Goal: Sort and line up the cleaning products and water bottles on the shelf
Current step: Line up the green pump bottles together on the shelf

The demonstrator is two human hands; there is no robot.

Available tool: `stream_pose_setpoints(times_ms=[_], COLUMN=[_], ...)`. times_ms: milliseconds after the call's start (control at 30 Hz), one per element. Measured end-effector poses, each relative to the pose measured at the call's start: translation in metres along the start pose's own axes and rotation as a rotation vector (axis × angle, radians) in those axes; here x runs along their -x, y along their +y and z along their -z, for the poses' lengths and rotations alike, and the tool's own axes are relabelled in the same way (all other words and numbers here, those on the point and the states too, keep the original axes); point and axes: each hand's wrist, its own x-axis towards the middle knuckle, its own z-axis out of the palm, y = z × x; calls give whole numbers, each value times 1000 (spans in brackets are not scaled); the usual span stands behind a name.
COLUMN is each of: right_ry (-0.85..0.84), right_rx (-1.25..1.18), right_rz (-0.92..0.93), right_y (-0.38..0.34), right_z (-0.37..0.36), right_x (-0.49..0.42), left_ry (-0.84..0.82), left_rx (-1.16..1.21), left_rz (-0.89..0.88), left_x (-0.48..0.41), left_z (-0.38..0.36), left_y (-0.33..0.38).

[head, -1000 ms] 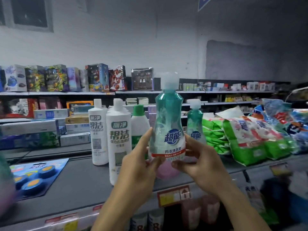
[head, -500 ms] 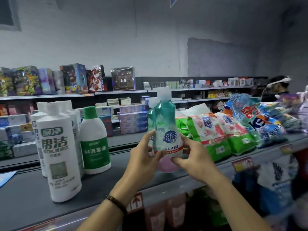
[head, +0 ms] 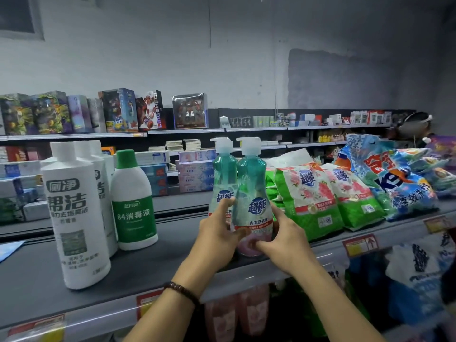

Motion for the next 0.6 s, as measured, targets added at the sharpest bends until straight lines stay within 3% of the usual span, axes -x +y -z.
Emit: stream_pose_setpoints(times_ms=[100, 467, 600], right_ry=[-14, -2, -28], right_rx=[-3, 29, 103], right_rz=[-13, -104, -140], right_y=[1, 8, 8], right_z=[1, -2, -5], right_x=[-1, -1, 0], left_ry=[32, 82, 61], left_rx=[-103, -123, -256], left_rz=[0, 6, 15], left_x=[-4, -4, -4], left_z=[-5, -21, -13], left_y=[2, 6, 6])
